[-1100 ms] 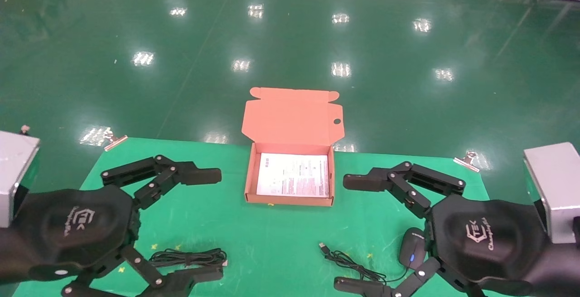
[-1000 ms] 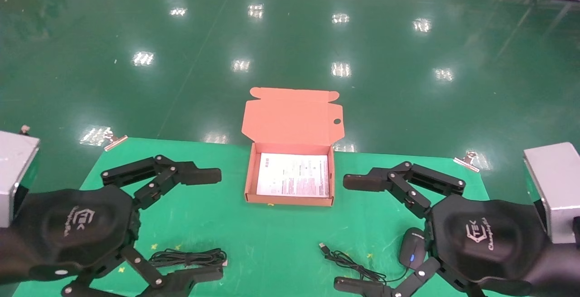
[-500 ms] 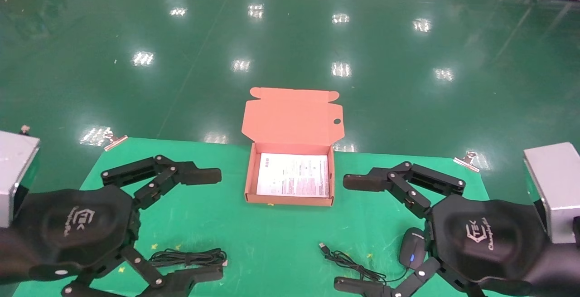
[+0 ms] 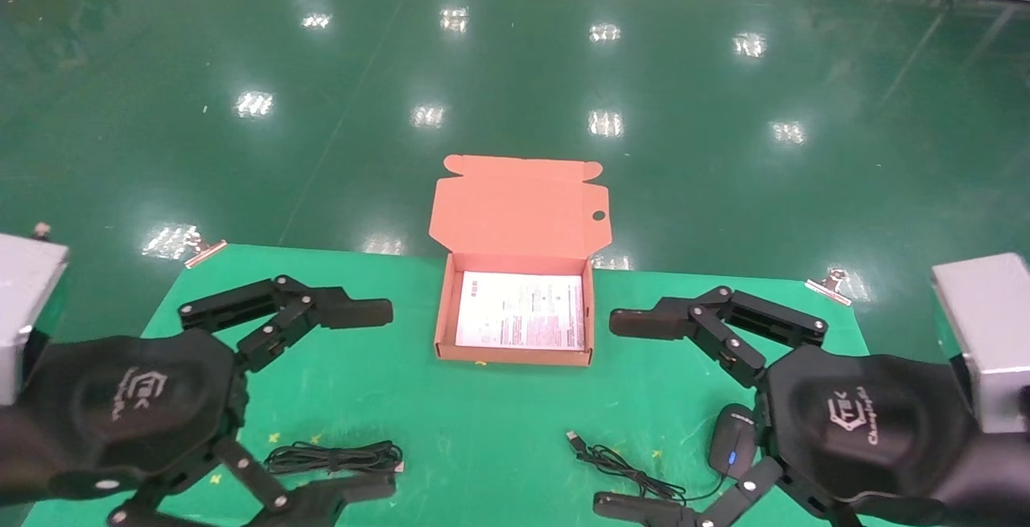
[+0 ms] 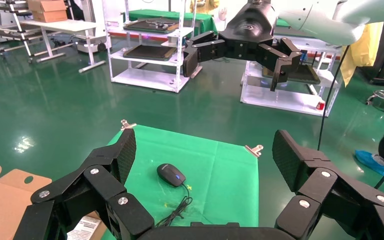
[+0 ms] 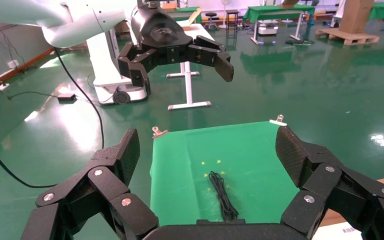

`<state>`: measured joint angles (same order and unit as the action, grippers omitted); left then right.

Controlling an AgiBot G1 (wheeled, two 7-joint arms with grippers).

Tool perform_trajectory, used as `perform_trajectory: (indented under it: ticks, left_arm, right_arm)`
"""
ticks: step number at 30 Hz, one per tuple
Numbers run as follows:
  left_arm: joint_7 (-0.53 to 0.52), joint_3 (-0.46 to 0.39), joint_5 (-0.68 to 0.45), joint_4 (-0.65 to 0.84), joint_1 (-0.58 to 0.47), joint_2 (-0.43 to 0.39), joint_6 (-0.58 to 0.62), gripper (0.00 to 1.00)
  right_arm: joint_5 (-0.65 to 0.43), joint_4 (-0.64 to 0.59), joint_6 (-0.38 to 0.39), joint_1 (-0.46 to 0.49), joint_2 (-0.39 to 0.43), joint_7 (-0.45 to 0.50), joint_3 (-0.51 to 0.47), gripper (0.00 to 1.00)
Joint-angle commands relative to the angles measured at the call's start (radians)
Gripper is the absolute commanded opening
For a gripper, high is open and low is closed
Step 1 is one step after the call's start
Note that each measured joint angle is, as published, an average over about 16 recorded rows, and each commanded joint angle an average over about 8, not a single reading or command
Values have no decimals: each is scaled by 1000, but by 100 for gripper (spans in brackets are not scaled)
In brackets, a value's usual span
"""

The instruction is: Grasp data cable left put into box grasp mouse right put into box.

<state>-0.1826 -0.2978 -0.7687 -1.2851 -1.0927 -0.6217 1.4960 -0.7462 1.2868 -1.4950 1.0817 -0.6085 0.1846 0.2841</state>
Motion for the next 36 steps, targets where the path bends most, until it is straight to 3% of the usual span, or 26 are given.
perform_trajectory:
  ticks: [1,6,11,18,26,36]
  left_arm:
    - [4,-1,-3,-2,-3,-3,-1,100]
    - [0,-44,-93,1,-43,-13,12,100]
    - [-18,-101,-219,1,-111,-26,27,100]
    - [-41,-199,-414,-5,-220,-65,56,100]
    - [3,-315,-641,-39,-304,-106,55,100]
    - [5,-436,-902,-28,-326,-165,7,100]
  right_arm:
    - [4,-1,2,-2,-1,1,-1,100]
    - [-61,15,-13,30,13,-18,16,100]
    - [-205,41,-47,113,17,-44,75,100]
    - [-420,60,-85,271,-9,-119,252,100]
    - [-633,67,-76,429,-55,-232,481,100]
    - [-857,69,-13,488,-126,-303,628,100]
